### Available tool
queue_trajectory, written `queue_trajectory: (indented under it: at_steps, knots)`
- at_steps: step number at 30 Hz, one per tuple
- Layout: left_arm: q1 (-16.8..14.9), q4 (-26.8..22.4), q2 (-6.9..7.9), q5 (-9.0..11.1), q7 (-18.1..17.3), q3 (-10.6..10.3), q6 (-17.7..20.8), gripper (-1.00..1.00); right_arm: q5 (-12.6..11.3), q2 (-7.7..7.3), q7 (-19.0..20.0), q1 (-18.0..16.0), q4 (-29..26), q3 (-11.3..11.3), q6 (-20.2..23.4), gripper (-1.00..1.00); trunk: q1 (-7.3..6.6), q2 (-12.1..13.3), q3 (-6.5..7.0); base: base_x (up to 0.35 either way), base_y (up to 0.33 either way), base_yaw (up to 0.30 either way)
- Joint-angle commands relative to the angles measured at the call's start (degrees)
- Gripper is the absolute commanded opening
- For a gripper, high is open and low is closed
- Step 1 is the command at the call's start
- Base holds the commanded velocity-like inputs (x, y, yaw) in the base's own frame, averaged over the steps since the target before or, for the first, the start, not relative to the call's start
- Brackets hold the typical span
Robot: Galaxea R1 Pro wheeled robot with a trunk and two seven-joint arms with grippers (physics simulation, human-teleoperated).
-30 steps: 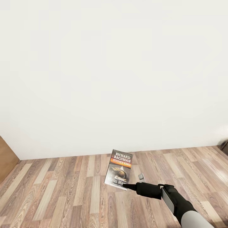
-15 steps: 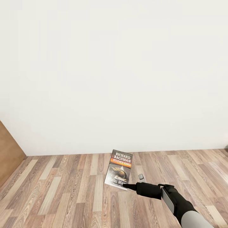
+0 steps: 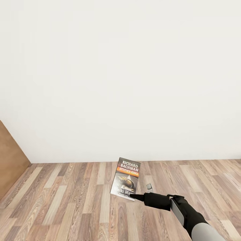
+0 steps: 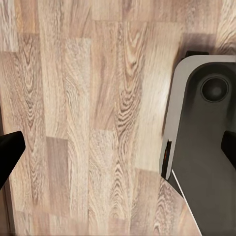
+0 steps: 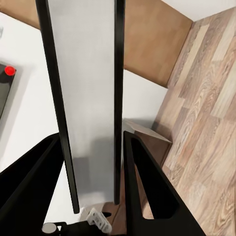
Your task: In the bedroom, move the book from the bed onto either nightstand, and place the two sandals side by side next to the bed.
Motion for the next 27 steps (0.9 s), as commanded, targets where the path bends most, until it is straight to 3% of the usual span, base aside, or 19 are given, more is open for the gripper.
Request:
queue_trajectory:
  at_steps: [1,10,27]
  knots:
    - [-0.1,0.1,-0.01,0.5,0.0,0.0,-0.2,1.0,-0.6,-0.08,-0.1,0.0,0.0,0.3,0.1,-1.0,0.03,-0.1,-0.12,0.0,0.0,0.198]
    - [-0.1,0.1,-0.01,0.5,0.0,0.0,-0.2,1.0,-0.7,-0.09,0.0,0.2,0.5,0.3,-1.2,-1.0,0.03,-0.1,-0.18,0.0,0.0,0.116]
    - [-0.1,0.1,-0.01,0.5,0.0,0.0,-0.2,1.0,-1.1,-0.16,0.0,0.3,1.4,0.3,-1.6,-1.0,0.03,-0.1,-0.2,0.0,0.0,0.015]
